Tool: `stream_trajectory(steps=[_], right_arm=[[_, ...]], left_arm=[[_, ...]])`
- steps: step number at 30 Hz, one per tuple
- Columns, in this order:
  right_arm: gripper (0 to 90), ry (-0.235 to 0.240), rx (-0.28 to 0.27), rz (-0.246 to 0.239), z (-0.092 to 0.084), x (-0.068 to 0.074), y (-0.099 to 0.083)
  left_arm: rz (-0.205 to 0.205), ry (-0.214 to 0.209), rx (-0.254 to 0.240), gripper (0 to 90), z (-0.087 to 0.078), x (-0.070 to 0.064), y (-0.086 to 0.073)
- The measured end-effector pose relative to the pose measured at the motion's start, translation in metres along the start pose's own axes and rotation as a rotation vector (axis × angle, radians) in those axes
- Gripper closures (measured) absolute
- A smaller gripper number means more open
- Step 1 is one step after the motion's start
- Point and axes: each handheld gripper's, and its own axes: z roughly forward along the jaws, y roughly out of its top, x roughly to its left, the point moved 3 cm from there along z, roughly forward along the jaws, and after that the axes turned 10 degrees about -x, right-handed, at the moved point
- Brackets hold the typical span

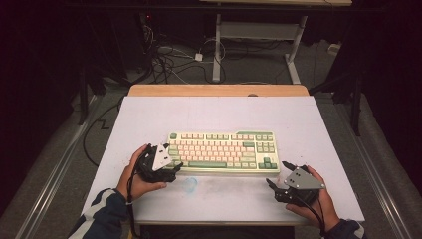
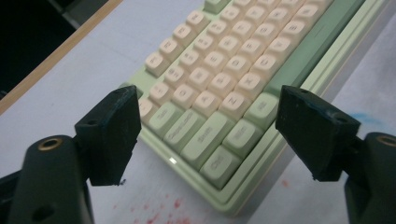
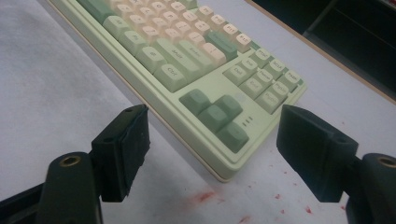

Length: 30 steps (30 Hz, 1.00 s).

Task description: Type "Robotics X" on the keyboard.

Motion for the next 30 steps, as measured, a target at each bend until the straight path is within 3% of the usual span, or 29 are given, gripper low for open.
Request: stream_trajectory(steps=[7, 18, 21, 24, 26, 28, 30], right_arm=[[26.8, 0.0, 0.005, -0.005, 0.001, 0.0, 0.0], [26.8, 0.004, 0.013, -0.003, 0.001, 0.0, -0.001], [26.8, 0.006, 0.015, -0.004, 0.002, 0.001, -0.001], [26.8, 0.006, 0.016, -0.006, 0.002, 0.001, -0.001], [26.9, 0.007, 0.017, -0.005, 0.002, 0.001, -0.001], [26.9, 0.009, 0.019, -0.007, 0.002, 0.001, -0.001], [26.9, 0.011, 0.021, -0.01, 0.002, 0.001, -0.001]], left_arm=[[-0.017, 0.04, 0.005, 22.8, -0.019, 0.008, -0.009], [-0.089, 0.094, 0.084, 37.7, -0.039, 0.028, -0.022], [-0.106, 0.092, 0.099, 47.1, -0.042, 0.032, -0.022], [-0.11, 0.069, 0.138, 64.6, -0.043, 0.031, -0.024], [-0.081, 0.082, 0.17, 76.0, -0.041, 0.031, -0.027], [-0.114, 0.07, 0.174, 84.9, -0.04, 0.03, -0.025], [-0.127, 0.066, 0.165, 87.4, -0.04, 0.029, -0.021]])
